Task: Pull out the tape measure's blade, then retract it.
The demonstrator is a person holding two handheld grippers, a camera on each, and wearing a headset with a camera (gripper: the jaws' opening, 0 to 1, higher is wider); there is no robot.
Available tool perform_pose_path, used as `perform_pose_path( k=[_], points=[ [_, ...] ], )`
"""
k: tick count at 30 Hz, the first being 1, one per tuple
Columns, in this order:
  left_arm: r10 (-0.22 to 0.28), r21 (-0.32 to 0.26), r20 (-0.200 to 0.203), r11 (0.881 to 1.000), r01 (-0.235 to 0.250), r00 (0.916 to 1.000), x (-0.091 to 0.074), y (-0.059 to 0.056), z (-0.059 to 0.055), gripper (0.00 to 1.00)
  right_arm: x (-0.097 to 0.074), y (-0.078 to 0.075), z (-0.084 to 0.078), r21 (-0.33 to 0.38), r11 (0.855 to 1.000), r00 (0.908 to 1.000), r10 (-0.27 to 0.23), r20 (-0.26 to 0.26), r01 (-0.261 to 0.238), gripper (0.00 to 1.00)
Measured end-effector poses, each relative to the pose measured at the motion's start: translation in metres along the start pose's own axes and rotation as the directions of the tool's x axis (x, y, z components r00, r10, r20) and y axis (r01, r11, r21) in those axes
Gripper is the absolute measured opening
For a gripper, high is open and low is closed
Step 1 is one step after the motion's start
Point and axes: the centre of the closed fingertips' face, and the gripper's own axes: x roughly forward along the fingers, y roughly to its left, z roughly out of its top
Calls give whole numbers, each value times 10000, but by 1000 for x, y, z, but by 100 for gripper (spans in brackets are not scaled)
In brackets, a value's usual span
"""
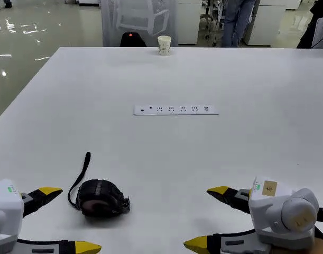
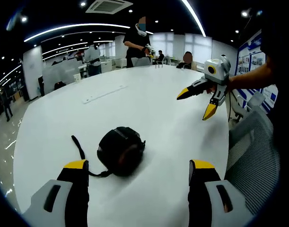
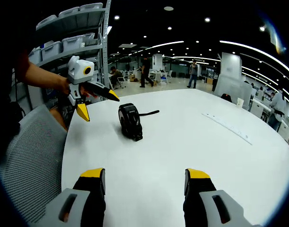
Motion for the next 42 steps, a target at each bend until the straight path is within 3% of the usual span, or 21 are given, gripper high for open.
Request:
perform_pose_path(
  k=[24, 33, 42],
  points=[
    [-788, 1118, -1086, 9896, 910, 9910, 19, 17, 0, 66, 41, 3, 12, -1091, 9840, 9899, 1393, -245, -1412, 50],
    [-1127, 1728, -1568, 9750, 1397, 9812, 26, 24, 1, 58, 56, 2, 16, -1327, 9760, 9849, 1696, -349, -1728, 45],
    [-1510, 2171, -2188, 9557, 1989, 9640, 33, 29, -3, 51, 72, 2, 21, -1580, 9639, 9766, 2090, -506, -2145, 40]
  ],
)
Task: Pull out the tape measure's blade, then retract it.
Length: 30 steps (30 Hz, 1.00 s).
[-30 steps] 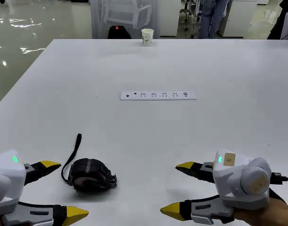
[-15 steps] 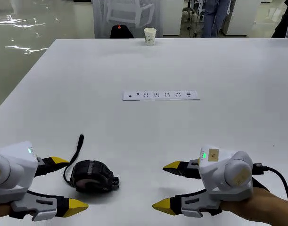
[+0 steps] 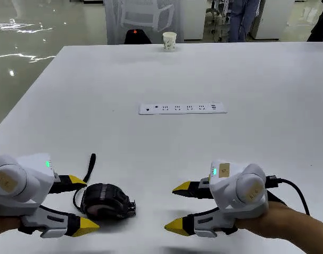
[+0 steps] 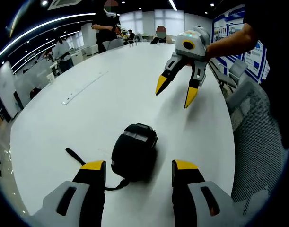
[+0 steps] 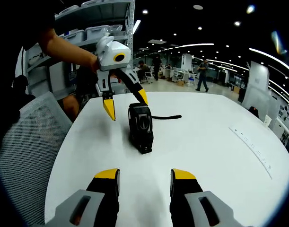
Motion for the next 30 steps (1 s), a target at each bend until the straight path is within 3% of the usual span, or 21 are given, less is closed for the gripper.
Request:
perform_pose_path(
  k=[8, 30],
  points=[
    [-377, 419, -494, 9983, 397, 9981, 5, 5, -7, 45, 15, -2, 7, -226, 9989, 9991, 417, -92, -419, 37],
    [-1192, 1533, -1407, 9781, 1406, 9828, 13, 10, -4, 28, 54, -2, 12, -994, 9817, 9844, 1542, -843, -1623, 29]
  ],
)
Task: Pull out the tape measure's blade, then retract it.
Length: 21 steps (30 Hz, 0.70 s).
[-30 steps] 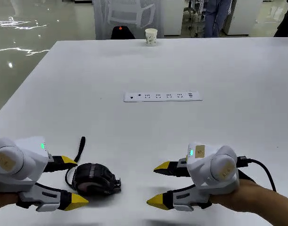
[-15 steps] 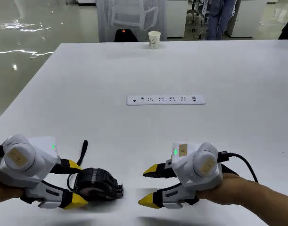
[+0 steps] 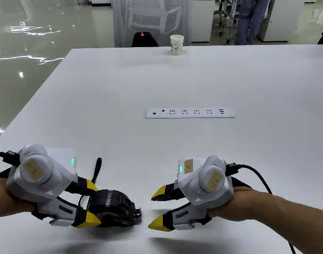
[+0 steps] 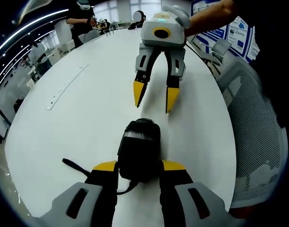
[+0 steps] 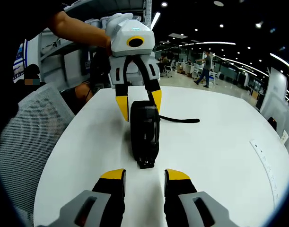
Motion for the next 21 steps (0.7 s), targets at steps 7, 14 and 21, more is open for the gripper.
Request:
perform_pose_path(
  k=[7, 14, 21],
  points=[
    [-186, 136, -269, 9997, 190, 9995, 1, 1, 0, 25, 11, -1, 0, -112, 9997, 9996, 221, -174, -223, 26],
    [-310, 274, -308, 9991, 318, 9990, 1, 0, 0, 25, 21, -2, -2, -159, 9992, 9989, 356, -317, -361, 23],
    [-455, 335, -420, 9983, 469, 9981, 1, 0, -1, 24, 29, -1, -2, -171, 9986, 9980, 497, -393, -504, 19]
  ],
)
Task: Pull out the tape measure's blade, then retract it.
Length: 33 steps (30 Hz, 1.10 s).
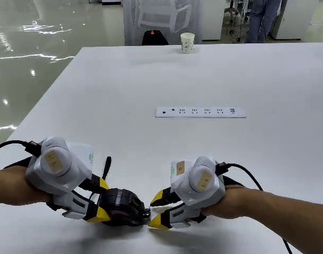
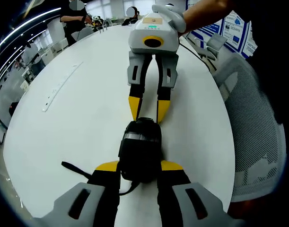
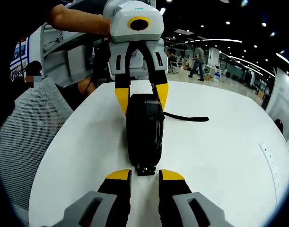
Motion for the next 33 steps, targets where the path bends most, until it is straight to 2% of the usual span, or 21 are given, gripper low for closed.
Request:
perform_pose_path(
  k=[11, 26, 33],
  points=[
    [-81, 37, -33, 10000, 81, 10000, 0, -1, -1, 24, 11, 0, 0, -150, 9999, 9999, 45, -120, -46, 12],
    [-209, -72, -125, 9998, 208, 9997, 0, 0, -1, 23, 9, 0, -1, -632, 9979, 9989, 136, -442, -164, 10],
    [-263, -317, -111, 9992, 259, 9996, 0, 0, -2, 24, 8, -1, -2, -749, 9971, 9983, 121, -572, -163, 9]
  ],
)
